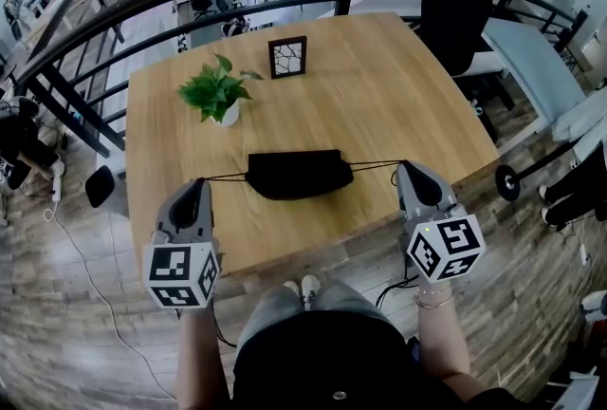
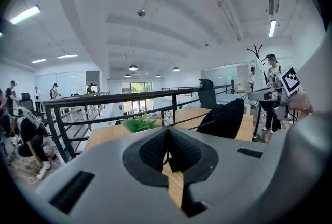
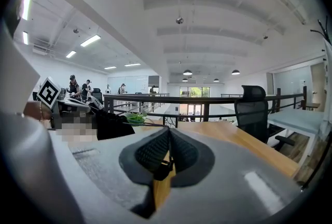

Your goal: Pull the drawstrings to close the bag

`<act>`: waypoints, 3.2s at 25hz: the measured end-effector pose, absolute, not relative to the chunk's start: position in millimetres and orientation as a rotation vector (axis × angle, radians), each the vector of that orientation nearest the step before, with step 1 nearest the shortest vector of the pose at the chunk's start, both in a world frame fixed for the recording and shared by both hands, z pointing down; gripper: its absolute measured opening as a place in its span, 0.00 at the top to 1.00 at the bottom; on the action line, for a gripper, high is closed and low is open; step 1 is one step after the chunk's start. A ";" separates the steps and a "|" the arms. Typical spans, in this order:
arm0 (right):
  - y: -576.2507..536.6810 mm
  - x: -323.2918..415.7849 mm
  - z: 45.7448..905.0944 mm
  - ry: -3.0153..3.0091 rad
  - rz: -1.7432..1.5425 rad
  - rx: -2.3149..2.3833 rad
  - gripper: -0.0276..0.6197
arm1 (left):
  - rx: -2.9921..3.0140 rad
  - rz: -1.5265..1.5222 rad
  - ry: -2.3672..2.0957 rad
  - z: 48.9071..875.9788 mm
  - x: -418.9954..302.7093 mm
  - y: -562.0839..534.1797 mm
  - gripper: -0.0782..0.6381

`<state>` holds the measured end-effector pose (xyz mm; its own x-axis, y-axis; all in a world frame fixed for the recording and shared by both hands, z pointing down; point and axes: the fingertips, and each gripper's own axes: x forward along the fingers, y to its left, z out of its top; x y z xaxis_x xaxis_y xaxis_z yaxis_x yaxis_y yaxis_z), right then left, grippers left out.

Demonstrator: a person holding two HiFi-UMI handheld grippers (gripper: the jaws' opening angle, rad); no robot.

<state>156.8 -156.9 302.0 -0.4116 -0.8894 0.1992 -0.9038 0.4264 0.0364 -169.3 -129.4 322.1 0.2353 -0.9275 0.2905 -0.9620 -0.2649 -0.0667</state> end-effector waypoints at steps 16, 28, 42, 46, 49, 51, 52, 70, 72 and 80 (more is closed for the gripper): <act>-153.6 165.4 311.4 -2.461 0.163 1.609 0.96 | 2.326 0.419 -1.852 325.3 -189.3 -123.9 0.87; -154.2 180.3 315.1 -2.427 0.188 1.657 0.96 | 2.310 0.411 -1.848 330.0 -194.4 -123.3 0.87; -156.2 204.4 311.7 -2.366 0.167 1.720 0.96 | 2.278 0.433 -1.880 330.4 -208.9 -124.0 0.88; -155.6 209.4 313.6 -2.358 0.183 1.739 0.96 | 2.252 0.419 -1.901 330.9 -219.3 -124.0 0.88; -156.0 210.6 312.7 -2.360 0.187 1.747 0.96 | 2.233 0.415 -1.914 332.8 -225.1 -123.5 0.88; -155.9 210.5 312.2 -2.360 0.184 1.746 0.96 | 2.221 0.410 -1.923 333.3 -228.3 -123.2 0.88; -156.1 210.4 312.3 -2.360 0.183 1.745 0.96 | 2.217 0.408 -1.927 333.5 -229.8 -123.3 0.88; -155.5 215.5 316.0 -2.381 0.244 1.762 0.96 | 2.160 0.394 -1.937 340.1 -235.7 -120.5 0.88; -157.1 212.2 319.0 -2.403 0.281 1.750 0.96 | 2.154 0.410 -1.934 341.4 -235.4 -121.5 0.88; -155.9 195.7 338.0 -2.438 0.360 1.676 0.96 | 2.196 0.483 -1.817 360.2 -207.5 -121.3 0.87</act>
<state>195.7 -155.9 338.0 -0.3588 -0.8947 0.2661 -0.9334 0.3428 -0.1060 -207.5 -121.3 360.2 0.1669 -0.8984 0.4061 -0.9815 -0.1907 -0.0184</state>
